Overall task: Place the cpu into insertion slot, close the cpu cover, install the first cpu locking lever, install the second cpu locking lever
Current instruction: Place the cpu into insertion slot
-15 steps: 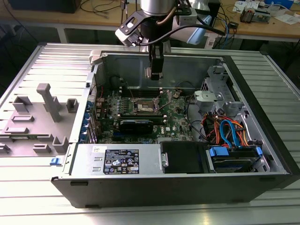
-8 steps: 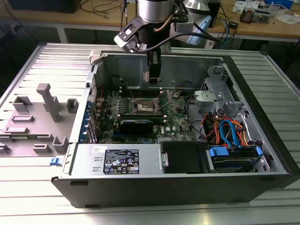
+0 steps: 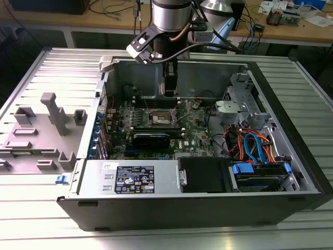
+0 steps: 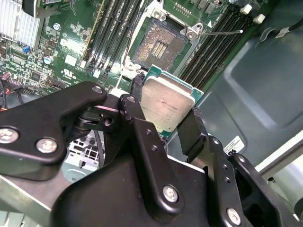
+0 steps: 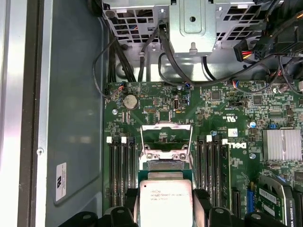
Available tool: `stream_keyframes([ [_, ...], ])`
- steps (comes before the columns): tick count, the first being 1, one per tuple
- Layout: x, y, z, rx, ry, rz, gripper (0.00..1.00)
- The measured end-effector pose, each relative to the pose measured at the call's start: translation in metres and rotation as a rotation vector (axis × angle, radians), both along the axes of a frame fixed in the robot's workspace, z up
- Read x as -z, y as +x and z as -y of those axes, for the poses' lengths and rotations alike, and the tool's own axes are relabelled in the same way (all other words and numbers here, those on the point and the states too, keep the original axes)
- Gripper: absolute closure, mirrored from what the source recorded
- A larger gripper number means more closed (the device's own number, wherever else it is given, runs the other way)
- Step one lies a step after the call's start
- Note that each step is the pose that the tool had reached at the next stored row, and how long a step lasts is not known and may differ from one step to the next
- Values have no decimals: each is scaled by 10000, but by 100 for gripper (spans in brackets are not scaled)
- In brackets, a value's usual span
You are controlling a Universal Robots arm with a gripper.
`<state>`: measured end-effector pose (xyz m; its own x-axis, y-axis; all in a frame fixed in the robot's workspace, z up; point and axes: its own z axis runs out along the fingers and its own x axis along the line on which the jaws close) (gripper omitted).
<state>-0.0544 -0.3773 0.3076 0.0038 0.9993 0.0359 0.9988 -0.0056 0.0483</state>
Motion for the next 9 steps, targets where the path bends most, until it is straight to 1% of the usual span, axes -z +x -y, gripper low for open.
stream_keyframes([
  [6, 2, 0, 0, 1, 0, 3, 45],
  [9, 4, 0, 0, 1, 1, 26, 45],
])
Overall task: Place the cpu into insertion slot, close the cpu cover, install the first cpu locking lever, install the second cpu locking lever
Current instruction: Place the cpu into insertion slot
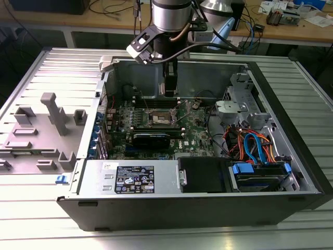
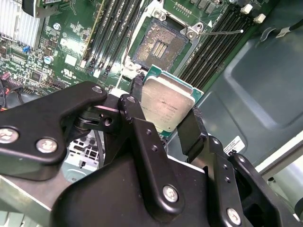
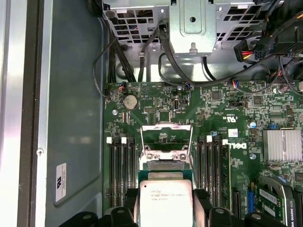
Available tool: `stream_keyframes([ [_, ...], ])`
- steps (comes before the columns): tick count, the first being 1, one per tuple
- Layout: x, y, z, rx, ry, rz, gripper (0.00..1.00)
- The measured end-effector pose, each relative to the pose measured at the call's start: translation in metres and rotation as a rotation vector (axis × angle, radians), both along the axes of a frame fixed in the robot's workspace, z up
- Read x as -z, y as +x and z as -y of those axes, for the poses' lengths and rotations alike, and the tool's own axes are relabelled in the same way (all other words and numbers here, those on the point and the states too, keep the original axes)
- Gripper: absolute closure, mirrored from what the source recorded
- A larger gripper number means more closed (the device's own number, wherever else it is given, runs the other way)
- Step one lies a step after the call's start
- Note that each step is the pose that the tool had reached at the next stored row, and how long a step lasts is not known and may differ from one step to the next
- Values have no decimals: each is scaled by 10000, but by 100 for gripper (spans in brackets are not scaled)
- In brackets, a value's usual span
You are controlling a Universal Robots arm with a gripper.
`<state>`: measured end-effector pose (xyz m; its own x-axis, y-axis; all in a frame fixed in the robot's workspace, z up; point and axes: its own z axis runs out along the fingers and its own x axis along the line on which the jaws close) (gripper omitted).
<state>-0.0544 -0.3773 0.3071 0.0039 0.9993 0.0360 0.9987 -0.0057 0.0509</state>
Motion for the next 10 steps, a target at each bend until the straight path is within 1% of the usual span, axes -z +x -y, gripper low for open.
stream_keyframes([
  [2, 8, -1, 0, 0, 0, 32, 45],
  [5, 37, -1, 0, 0, -4, 77, 45],
  [6, 67, -1, 0, 0, -5, 126, 45],
  [7, 92, -1, 0, 0, -4, 162, 45],
  [10, 124, -1, 0, -1, -4, 209, 45],
])
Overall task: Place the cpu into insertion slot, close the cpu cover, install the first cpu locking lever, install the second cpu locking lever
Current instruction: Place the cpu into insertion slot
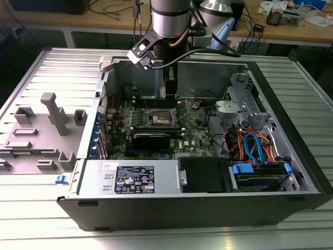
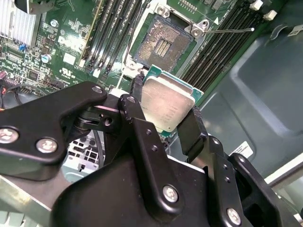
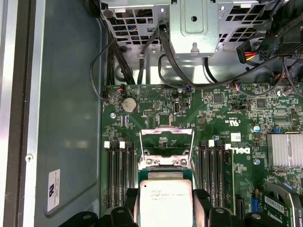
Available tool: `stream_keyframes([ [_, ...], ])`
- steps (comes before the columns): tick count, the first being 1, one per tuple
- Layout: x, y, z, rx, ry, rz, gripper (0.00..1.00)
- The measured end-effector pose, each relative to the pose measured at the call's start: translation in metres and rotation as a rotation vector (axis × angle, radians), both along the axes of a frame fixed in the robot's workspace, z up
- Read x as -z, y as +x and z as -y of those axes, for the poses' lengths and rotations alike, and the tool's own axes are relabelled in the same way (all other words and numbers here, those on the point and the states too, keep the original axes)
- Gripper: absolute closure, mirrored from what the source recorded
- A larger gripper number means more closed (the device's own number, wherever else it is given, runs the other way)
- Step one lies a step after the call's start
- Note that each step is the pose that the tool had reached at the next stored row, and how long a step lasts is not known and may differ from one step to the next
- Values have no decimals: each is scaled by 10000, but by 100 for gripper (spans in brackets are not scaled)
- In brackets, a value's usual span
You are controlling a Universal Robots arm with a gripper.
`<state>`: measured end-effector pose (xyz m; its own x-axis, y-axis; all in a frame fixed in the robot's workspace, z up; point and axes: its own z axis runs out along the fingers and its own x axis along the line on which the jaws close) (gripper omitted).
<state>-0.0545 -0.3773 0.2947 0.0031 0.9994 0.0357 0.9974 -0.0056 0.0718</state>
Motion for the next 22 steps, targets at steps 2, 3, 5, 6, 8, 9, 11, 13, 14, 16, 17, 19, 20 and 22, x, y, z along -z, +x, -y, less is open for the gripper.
stream_keyframes([
  [2, 14, 0, 0, 1, -1, 28, 45],
  [3, 20, 0, 0, 0, 0, 34, 45],
  [5, 24, 0, 0, 0, -4, 34, 45],
  [6, 28, 0, 0, 0, -1, 35, 45],
  [8, 28, 0, 0, 1, -3, 36, 45],
  [9, 28, 0, 0, 0, -3, 36, 45],
  [11, 28, 0, 0, 0, -2, 36, 45],
  [13, 28, 0, 0, 0, -3, 37, 45],
  [14, 28, 0, 0, 0, -3, 39, 45],
  [16, 29, 0, 0, 1, -3, 43, 45],
  [17, 30, 0, 0, 0, -2, 46, 45],
  [19, 33, 0, 0, 0, -2, 52, 45],
  [20, 36, 0, 0, 0, -2, 55, 45],
  [22, 51, 0, 0, 0, -3, 65, 45],
])
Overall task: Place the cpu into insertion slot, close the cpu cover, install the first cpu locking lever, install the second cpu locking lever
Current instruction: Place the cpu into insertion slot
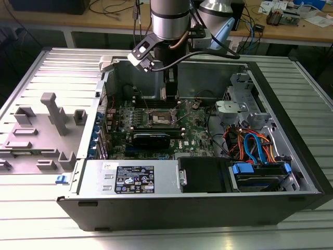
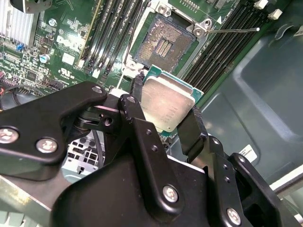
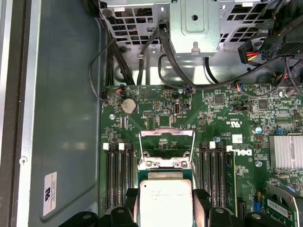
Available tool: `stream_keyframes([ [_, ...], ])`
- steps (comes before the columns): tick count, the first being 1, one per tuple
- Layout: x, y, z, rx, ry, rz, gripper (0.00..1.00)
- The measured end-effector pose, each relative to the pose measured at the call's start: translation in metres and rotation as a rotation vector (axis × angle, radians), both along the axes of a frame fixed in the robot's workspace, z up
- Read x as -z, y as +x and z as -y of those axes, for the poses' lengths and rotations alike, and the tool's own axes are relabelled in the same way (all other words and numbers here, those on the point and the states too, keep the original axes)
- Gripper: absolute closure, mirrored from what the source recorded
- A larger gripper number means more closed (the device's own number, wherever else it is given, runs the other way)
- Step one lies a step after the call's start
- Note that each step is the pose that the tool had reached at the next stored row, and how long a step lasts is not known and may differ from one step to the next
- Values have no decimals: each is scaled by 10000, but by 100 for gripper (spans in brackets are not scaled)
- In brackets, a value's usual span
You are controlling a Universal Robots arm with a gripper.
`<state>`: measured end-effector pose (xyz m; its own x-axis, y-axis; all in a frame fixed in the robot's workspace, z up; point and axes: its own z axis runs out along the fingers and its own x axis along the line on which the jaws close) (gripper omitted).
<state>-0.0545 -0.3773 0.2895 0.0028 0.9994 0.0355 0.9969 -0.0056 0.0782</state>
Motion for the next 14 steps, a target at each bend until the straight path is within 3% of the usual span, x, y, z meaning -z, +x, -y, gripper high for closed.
stream_keyframes([
  [6, 82, 0, 0, 0, 0, 90, 45],
  [14, 167, 0, 0, 0, 1, 137, 45],
])
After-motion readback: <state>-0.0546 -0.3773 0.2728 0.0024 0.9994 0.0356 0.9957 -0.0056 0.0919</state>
